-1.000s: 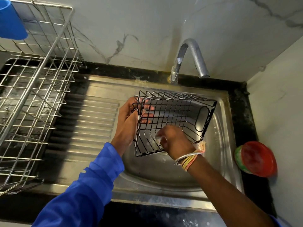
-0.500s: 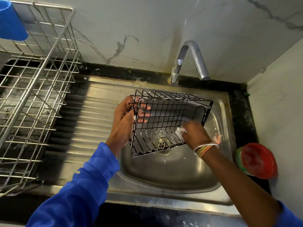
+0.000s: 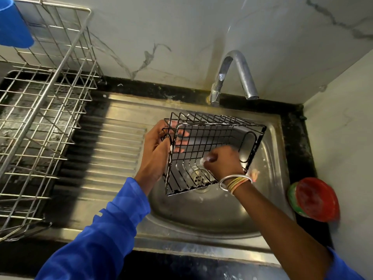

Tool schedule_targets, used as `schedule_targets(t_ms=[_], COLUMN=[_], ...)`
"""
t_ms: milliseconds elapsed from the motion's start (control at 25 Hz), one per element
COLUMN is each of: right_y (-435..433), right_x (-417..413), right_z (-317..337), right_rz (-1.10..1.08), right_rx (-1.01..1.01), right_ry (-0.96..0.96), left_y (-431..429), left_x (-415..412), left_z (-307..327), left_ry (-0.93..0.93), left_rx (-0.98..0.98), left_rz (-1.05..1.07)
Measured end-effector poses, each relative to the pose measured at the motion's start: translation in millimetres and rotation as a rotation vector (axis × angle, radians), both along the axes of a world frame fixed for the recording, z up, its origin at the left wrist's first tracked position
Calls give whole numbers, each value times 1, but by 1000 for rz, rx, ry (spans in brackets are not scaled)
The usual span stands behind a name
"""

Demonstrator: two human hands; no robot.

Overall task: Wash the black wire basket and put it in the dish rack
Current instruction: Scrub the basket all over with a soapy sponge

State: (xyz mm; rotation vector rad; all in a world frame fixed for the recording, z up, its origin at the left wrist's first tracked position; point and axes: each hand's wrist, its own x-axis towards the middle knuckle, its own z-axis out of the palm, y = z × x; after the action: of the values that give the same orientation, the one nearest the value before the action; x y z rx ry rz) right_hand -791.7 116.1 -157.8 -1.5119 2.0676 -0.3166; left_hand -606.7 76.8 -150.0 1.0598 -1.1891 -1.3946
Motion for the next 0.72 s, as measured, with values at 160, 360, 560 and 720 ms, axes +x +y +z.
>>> schedule_targets(t_ms=[160, 360, 560, 720], right_y=[-4, 2, 4, 16], right_x=[-31, -7, -43, -37], right_z=[-2, 0, 18, 24], right_rz=[-49, 152, 284, 299], right_rx=[12, 37, 153, 136], right_ry=[151, -5, 230, 247], left_y=[2, 0, -2, -3], left_x=[3, 0, 10, 15], left_z=[3, 3, 6, 0], left_ry=[28, 21, 40, 42], left_rx=[18, -27, -20, 3], left_rz=[0, -16, -7, 16])
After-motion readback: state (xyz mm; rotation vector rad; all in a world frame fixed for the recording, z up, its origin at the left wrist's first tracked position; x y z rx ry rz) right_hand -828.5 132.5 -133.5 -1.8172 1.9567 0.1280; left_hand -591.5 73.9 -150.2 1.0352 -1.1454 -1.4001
